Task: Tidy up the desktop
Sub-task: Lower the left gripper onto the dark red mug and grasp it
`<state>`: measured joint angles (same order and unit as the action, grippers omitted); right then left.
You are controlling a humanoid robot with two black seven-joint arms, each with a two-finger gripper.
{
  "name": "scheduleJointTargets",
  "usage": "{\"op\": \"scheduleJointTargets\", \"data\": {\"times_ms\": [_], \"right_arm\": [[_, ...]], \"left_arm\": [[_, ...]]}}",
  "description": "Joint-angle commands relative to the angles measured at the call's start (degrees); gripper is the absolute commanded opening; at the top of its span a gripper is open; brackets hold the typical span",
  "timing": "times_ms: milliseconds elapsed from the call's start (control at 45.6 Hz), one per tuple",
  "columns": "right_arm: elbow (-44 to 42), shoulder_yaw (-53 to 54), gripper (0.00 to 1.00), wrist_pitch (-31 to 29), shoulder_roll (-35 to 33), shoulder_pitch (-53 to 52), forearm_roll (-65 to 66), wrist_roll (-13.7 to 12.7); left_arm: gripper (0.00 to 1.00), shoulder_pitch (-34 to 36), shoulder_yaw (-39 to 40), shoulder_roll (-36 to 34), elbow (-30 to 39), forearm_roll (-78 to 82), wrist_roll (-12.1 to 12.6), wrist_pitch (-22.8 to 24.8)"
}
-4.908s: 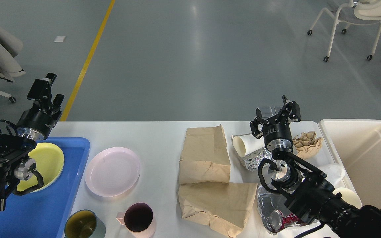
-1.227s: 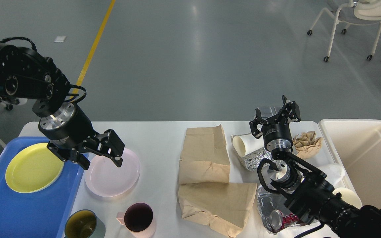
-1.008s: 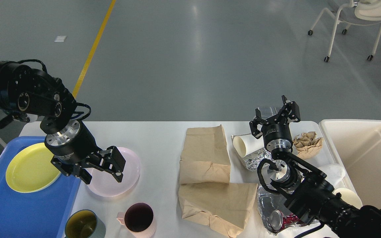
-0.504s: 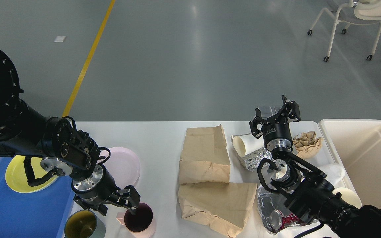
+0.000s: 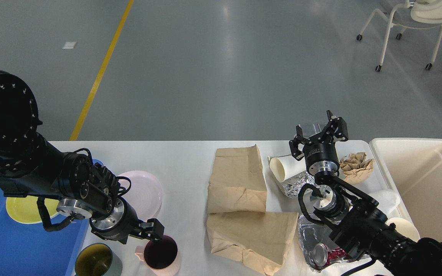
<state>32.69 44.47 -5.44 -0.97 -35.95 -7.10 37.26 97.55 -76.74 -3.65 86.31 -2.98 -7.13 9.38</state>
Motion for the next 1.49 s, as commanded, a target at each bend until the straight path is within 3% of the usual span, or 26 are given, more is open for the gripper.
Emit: {"op": "scheduleJointTargets", "data": {"times_ms": [0, 416, 1315, 1468], "right_arm": [[0.0, 0.0, 1.00, 0.0, 0.0, 0.0, 0.0, 0.0], [0.0, 0.0, 1.00, 0.0, 0.0, 0.0, 0.0, 0.0], [0.0, 0.0, 1.00, 0.0, 0.0, -0.1, 0.0, 0.0], [0.0, 0.0, 1.00, 0.0, 0.0, -0.1, 0.0, 0.0]], "left_arm": [[0.86, -1.7, 0.4, 1.5, -1.7, 0.1, 0.1, -0.9], [0.86, -6.0, 2.8, 2.5, -6.9, 0.2, 1.8, -2.3], [0.85, -6.7, 3.9, 2.9, -6.8, 0.7, 2.6, -1.4], [0.60, -6.9, 4.0, 3.2, -6.7, 0.7, 5.4, -1.6]]}}
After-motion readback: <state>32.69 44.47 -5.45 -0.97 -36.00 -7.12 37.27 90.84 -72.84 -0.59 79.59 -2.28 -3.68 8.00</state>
